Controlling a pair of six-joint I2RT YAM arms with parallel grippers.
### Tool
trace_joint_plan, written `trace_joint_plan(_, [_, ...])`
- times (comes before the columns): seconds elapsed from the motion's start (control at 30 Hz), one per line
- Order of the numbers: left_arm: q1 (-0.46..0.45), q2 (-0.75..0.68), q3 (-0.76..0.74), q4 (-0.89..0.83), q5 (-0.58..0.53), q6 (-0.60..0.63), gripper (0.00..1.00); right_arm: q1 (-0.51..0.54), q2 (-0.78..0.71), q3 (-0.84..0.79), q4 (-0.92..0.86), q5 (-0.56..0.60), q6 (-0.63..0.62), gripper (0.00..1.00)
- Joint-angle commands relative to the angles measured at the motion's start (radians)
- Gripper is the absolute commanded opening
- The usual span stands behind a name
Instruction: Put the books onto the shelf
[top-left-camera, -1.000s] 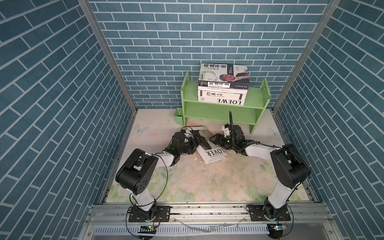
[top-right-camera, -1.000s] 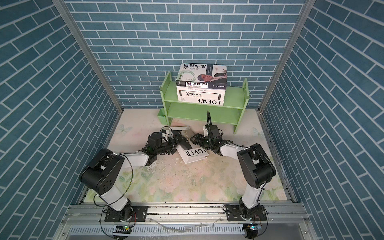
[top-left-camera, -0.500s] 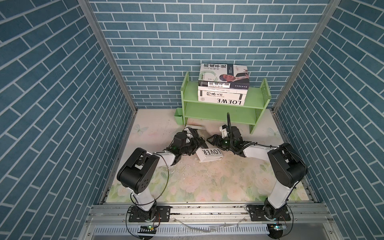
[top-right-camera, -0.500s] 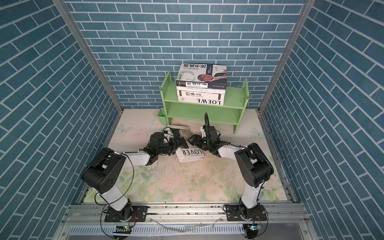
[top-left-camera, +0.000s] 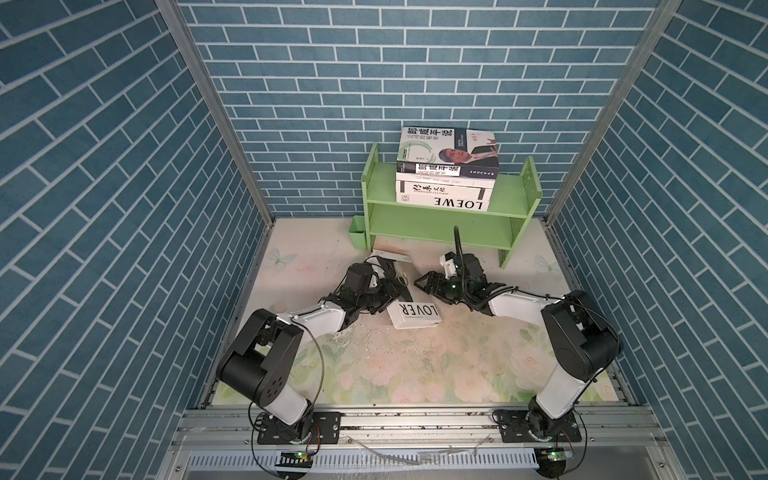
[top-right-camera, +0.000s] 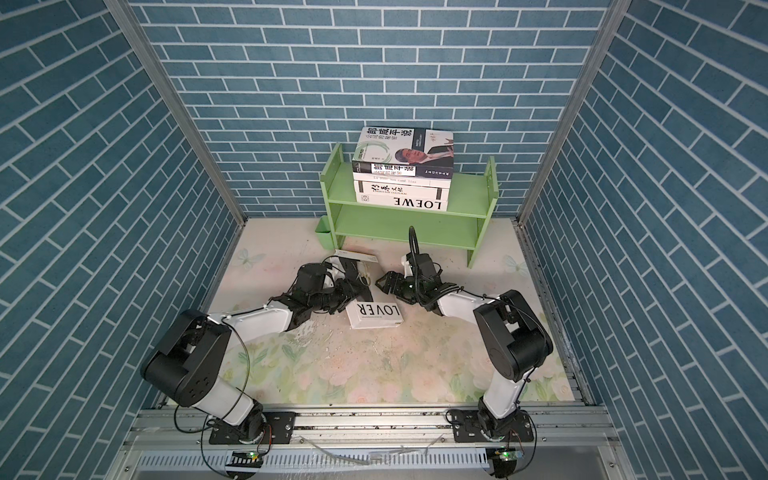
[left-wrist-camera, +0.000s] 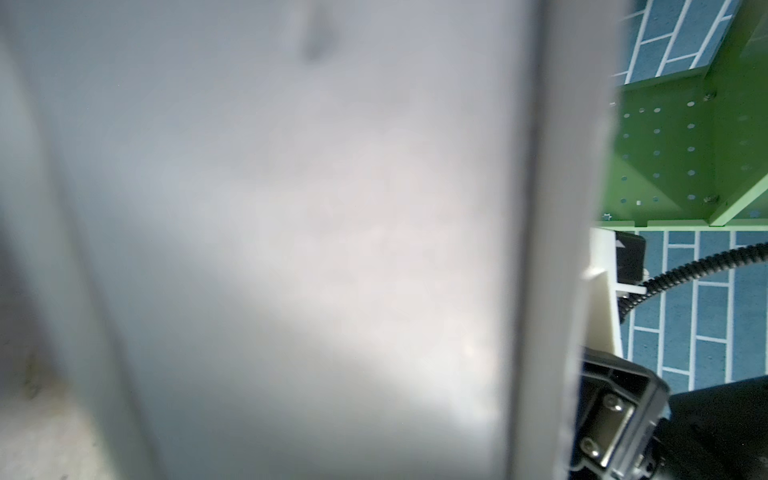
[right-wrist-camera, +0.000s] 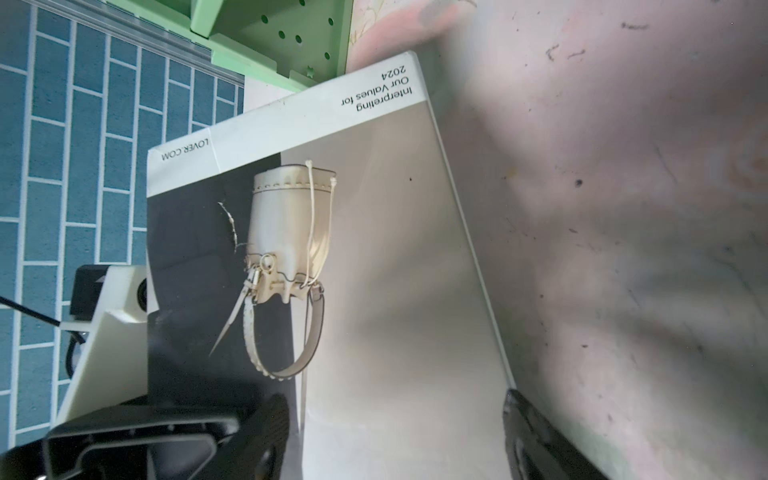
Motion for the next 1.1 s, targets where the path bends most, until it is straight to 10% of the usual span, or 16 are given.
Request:
trace_joint_plan(0.0, [-0.005, -0.059, 0.038, -0.066, -0.020, 0.076, 0.48, -0.004, -0.097, 0.003, -0.035, 0.000, -0.039, 0.84])
trace_joint_plan(0.63, [0.031, -0.397, 0.200, -0.430, 0.348, 0.115, 0.41, -0.190, -0.459, 0.007, -0.172, -0.249, -0.122, 0.95])
trace_joint_plan(1.07, [0.032, -0.458, 0.350, -0.507, 0.548, 0.097, 0.41, -0.221, -0.574, -0.046, 0.198, -0.590, 0.154, 0.95])
